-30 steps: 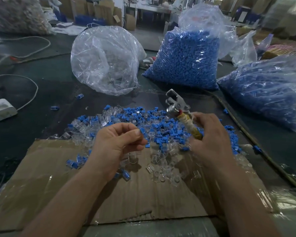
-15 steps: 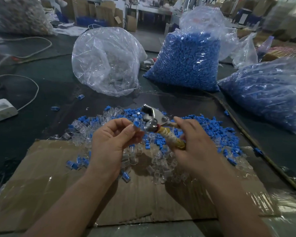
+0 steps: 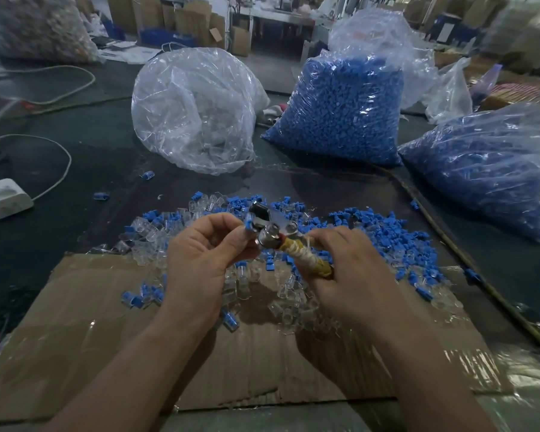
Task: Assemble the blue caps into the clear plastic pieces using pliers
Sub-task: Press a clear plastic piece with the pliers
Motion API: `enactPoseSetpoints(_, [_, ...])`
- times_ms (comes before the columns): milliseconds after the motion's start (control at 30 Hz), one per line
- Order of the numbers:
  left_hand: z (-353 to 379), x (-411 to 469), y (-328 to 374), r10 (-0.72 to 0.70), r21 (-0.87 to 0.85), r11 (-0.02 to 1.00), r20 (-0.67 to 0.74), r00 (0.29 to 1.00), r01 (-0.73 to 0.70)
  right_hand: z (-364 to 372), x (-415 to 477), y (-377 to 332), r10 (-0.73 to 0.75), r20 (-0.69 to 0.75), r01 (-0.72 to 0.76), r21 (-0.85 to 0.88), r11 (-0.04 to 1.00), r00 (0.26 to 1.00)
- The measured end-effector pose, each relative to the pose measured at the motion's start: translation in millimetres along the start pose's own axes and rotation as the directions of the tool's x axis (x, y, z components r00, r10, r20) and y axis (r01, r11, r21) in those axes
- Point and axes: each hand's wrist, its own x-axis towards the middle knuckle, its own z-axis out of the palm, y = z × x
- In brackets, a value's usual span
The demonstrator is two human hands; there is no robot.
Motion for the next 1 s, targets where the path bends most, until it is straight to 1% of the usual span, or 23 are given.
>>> enactPoseSetpoints(67, [1.1,-0.6,0.6,0.006,0.010,1.000,0.002,1.000,-0.006,-1.2,-0.2,0.8,-0.025,-0.034,0.022,-0.087,0.996,0.999])
enactPoseSetpoints(100, [1.6,-0.9,0.7,0.010,0.015,1.000,0.005,1.000,-0.010,-2.2,-0.2,0.3,-0.027,-0.044,0.023,-0.095,0.995,0.999])
enactPoseSetpoints(333, [2.8,-4.2,2.5,0.082,0.108,0.991,0.011,0.997,-0.083,-3.7,-2.3,-4.8,0.009,0.034,-0.010,0.022,1.000,0.999])
enactPoseSetpoints(567, [4.6,-5.8,4.1,0.119,0.153,0.981,-0.015,0.993,-0.116,-3.3,-1.1,-5.8,0.007,0.069,-0.012,0.064,0.998,0.998])
enactPoseSetpoints(1000, [4.4,-6.3,6.7,0.100,0.182,0.979,-0.036,0.994,-0.092,2.4,-0.7,-3.6,0.013,0.029,-0.014,0.046,0.999,0.999])
